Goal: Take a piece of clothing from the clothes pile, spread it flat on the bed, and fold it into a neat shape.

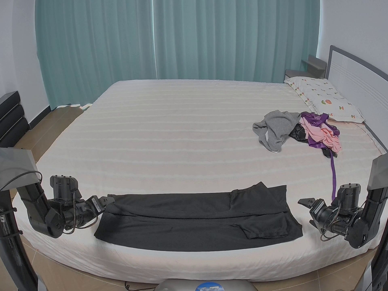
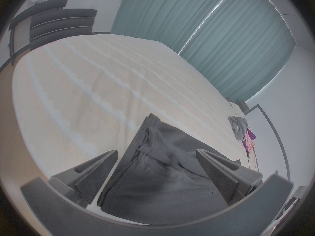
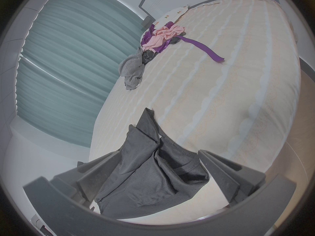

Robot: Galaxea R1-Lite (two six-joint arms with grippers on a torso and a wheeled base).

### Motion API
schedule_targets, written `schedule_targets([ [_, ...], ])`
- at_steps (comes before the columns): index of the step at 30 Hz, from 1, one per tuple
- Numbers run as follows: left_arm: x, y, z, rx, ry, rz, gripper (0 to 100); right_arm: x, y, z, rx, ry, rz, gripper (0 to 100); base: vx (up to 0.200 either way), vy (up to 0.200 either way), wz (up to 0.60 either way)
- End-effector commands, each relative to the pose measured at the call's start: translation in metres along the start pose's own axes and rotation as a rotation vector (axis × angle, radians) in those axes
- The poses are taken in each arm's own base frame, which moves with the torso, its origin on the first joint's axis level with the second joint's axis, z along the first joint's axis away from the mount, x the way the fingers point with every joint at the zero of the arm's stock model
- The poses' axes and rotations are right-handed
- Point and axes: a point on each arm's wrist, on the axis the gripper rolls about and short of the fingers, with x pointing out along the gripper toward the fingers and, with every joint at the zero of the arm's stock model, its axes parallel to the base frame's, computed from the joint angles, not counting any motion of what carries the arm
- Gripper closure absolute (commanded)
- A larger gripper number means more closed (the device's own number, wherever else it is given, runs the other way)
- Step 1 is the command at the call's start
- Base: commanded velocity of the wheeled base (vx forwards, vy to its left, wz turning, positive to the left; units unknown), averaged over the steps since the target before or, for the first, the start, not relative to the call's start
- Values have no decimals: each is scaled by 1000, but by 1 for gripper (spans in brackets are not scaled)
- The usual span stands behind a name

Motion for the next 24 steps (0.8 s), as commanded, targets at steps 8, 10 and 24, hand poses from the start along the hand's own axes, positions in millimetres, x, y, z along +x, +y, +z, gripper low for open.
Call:
schedule_targets([
  [8, 32, 2, -1, 148, 139, -89, 0, 1, -1, -1, 0, 4, -2, 0, 0, 0, 0],
  [10, 34, 2, 0, 149, 136, -89, 0, 1, 0, -1, 0, 3, -1, 0, 0, 0, 0],
  [24, 36, 8, -5, 182, 152, -78, 100, 1, -1, -2, -2, 8, -3, 0, 0, 0, 0],
])
